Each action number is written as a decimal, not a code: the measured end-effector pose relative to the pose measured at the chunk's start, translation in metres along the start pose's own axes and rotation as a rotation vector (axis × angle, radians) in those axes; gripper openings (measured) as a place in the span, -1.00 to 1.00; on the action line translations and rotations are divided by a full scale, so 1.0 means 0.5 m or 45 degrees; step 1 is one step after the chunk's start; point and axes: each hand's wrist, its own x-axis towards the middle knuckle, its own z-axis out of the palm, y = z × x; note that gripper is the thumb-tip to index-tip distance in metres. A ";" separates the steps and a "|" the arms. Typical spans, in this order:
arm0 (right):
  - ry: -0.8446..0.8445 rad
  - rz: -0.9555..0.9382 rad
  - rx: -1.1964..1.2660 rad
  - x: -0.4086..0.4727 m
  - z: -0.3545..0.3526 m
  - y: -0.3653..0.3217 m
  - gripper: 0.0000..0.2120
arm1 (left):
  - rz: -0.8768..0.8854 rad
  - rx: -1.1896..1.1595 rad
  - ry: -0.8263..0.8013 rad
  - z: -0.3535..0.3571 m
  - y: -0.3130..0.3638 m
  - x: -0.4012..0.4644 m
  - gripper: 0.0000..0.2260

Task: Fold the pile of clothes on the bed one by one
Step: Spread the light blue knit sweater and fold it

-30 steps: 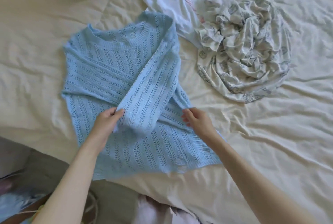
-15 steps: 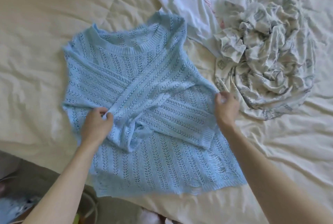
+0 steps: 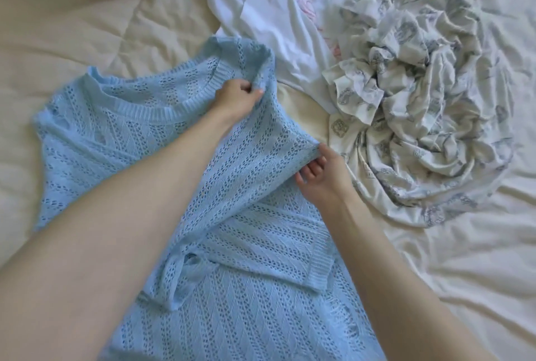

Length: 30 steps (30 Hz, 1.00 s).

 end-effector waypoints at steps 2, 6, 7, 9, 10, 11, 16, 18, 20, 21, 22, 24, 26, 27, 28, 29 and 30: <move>-0.008 0.008 0.035 0.003 -0.005 -0.023 -0.89 | 0.025 -0.110 -0.013 0.017 0.031 0.023 -0.82; 0.015 -0.050 0.285 0.018 -0.008 -0.067 -0.90 | 0.163 -0.354 0.089 0.034 0.096 0.058 -0.78; 0.008 -0.073 0.311 0.022 -0.011 -0.071 -0.89 | 0.164 -0.375 0.098 0.038 0.101 0.063 -0.78; -0.023 -0.081 0.232 0.027 -0.018 -0.062 -0.89 | 0.147 -0.317 0.064 0.048 0.087 0.064 -0.74; -0.042 -0.078 0.154 0.029 -0.024 -0.053 -0.91 | 0.135 -0.250 0.053 0.051 0.072 0.059 -0.71; -0.060 -0.085 0.078 0.031 -0.029 -0.045 -0.90 | 0.129 -0.180 0.061 0.050 0.055 0.051 -0.68; -0.114 -0.107 -0.285 0.015 -0.049 0.001 -0.65 | 0.248 0.150 0.215 0.016 -0.044 -0.040 -0.67; -0.120 -0.076 -0.429 0.001 -0.053 0.033 -0.69 | 0.255 0.266 0.285 -0.005 -0.098 -0.099 -0.69; -0.106 -0.040 -0.564 -0.017 -0.052 0.067 -0.70 | 0.202 0.363 0.352 -0.026 -0.153 -0.166 -0.70; -0.101 -0.029 -0.605 -0.024 -0.050 0.084 -0.74 | 0.158 0.403 0.384 -0.035 -0.180 -0.200 -0.70; -0.111 -0.021 -0.631 -0.033 -0.049 0.101 -0.81 | 0.100 0.431 0.406 -0.043 -0.206 -0.232 -0.69; -0.136 0.009 -0.682 -0.048 -0.047 0.136 -0.90 | -0.054 0.472 0.412 -0.053 -0.255 -0.293 -0.67; -0.142 0.018 -0.787 -0.057 -0.048 0.171 -0.82 | -0.203 0.502 0.387 -0.061 -0.298 -0.346 -0.64; -0.149 0.015 -0.841 -0.060 -0.047 0.190 -0.80 | -0.265 0.502 0.370 -0.064 -0.314 -0.369 -0.63; -0.164 0.017 -0.892 -0.063 -0.046 0.208 -0.79 | -0.320 0.495 0.348 -0.066 -0.328 -0.388 -0.64; -0.186 0.022 -0.949 -0.065 -0.044 0.227 -0.79 | -0.370 0.492 0.323 -0.069 -0.340 -0.403 -0.65; -0.217 0.035 -1.010 -0.069 -0.041 0.246 -0.80 | -0.411 0.493 0.297 -0.073 -0.350 -0.414 -0.67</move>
